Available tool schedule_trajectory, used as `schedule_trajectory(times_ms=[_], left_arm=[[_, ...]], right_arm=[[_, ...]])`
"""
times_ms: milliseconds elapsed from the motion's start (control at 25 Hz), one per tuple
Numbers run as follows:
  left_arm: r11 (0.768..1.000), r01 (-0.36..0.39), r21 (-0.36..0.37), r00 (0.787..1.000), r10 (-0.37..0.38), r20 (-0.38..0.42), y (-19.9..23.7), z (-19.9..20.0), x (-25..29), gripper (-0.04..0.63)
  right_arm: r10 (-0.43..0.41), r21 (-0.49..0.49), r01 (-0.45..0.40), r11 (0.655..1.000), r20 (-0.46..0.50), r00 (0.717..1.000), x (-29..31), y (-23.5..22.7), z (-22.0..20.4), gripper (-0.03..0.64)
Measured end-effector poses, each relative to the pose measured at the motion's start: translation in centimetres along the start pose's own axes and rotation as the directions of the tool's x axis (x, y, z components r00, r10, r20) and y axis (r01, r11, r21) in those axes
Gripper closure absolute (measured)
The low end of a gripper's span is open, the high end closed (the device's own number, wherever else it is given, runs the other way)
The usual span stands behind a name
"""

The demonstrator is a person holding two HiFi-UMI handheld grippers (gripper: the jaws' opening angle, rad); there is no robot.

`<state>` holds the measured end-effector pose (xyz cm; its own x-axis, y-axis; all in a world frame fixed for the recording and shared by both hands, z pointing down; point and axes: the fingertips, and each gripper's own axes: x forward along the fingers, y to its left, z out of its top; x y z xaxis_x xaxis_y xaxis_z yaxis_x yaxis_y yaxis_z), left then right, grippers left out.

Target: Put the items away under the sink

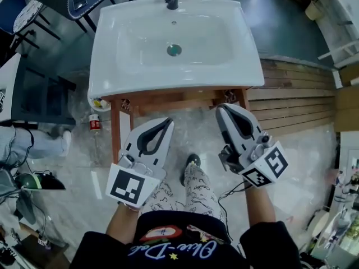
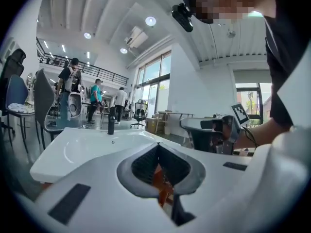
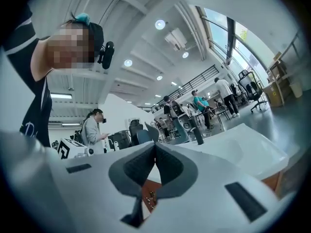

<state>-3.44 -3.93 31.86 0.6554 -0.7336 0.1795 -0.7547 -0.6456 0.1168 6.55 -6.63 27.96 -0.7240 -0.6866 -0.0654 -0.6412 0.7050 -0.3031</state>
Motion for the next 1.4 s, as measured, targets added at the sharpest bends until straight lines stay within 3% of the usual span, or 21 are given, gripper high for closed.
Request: schedule_trajectory(times_ms=[160, 320, 560, 720, 880, 1400], left_arm=[[1.000, 0.019, 0.025, 1.000, -0.019, -0.002, -1.7, 2.6, -1.2, 0.588], [1.000, -0.005, -0.003, 1.000, 0.005, 0.012, -2.3, 5.1, -2.8, 0.588], [0.999, -0.050, 0.019, 0.998, 0.050, 0.035, -1.8, 8.7, -5.3, 0.588], [0.999, -0.037, 0.013, 0.997, 0.036, 0.063, -1.8, 10.7, -6.8, 0.588], [0.999, -0.040, 0.029, 0.997, 0.038, 0.074, -1.9, 11.9, -7.8, 0.588], [0.999, -0.020, 0.050, 0.996, 0.015, 0.093, -2.4, 14.6, -9.9, 0.588]], right_arm=[[-0.003, -0.042, 0.002, 0.999, -0.034, 0.999, -0.3, 1.6, 2.2, 0.609], [-0.022, -0.031, 0.021, 0.999, -0.051, 0.998, -0.5, 2.6, 4.7, 0.609], [-0.008, -0.080, 0.002, 0.997, -0.065, 0.998, 0.5, 5.3, 8.1, 0.609], [-0.001, -0.089, -0.005, 0.996, -0.075, 0.997, 1.2, 7.0, 9.9, 0.609], [0.027, -0.132, -0.037, 0.991, -0.078, 0.997, 1.5, 8.6, 11.2, 0.609], [-0.010, -0.140, -0.002, 0.990, -0.083, 0.997, 0.7, 10.2, 13.3, 0.609]])
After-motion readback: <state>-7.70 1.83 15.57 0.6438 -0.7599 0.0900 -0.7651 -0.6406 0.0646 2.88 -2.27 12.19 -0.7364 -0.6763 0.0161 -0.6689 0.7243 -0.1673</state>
